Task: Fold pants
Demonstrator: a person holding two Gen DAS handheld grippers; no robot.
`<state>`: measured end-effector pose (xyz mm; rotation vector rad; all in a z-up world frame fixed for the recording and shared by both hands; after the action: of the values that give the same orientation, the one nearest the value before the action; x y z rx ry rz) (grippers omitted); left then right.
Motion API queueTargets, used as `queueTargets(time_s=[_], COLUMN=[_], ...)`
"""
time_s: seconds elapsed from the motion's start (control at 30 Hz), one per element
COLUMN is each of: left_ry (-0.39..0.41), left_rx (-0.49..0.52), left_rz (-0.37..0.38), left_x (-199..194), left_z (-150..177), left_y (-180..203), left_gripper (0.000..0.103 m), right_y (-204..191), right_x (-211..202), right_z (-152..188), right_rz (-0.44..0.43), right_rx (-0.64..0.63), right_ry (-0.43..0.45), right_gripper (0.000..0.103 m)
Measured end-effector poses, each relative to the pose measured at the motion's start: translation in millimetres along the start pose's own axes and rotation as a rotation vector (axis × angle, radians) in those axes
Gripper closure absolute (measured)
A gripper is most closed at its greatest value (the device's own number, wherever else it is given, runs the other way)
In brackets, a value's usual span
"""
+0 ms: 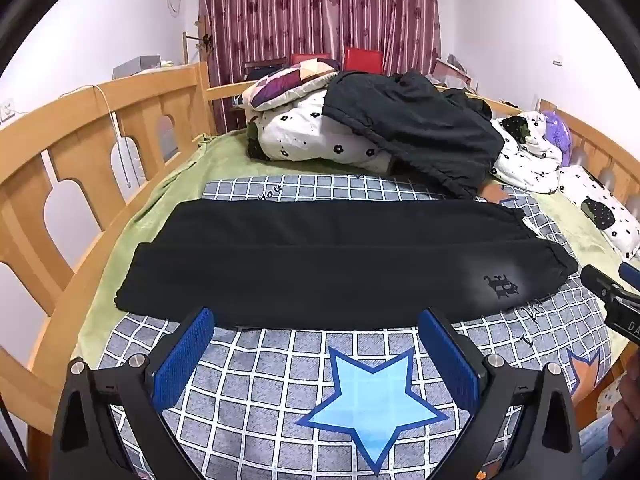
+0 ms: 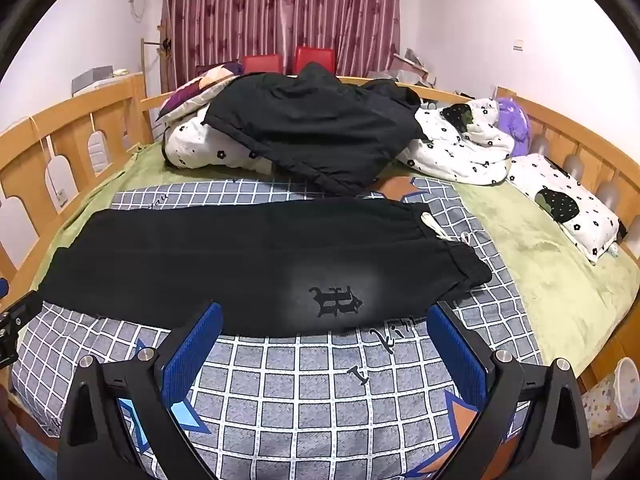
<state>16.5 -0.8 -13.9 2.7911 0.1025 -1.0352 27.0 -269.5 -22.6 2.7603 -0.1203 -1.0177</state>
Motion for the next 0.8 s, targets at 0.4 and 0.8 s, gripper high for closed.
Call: queueTargets(time_s=[0.4, 0.8], left_ry=[0.021, 0.019], left_rx=[-0.03, -0.042], left_rz=[0.015, 0.015], left_x=[-5, -4], left_z=[0, -2], left_y=[-5, -7], left_gripper=[0.0, 0.0], right_y=[-2, -5], right_x=[-9, -12], right_z=[0, -2], right_rz=[0.011, 0.016], right_rx=[-0.007, -0.021], right_ry=[0.036, 0.043], right_gripper=[0.002, 0.002])
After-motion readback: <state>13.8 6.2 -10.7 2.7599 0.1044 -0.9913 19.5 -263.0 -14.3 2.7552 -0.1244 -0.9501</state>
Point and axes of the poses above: each gripper's, at about its wrist camera, not at the fingertips, and x roughly the way its jaws point, y to its right, z to its underside, the point moved 2 cm from there along x, roughly the way its jaws point, and after that the axes turned 12 degrees about -x, right-handed, at the moved point
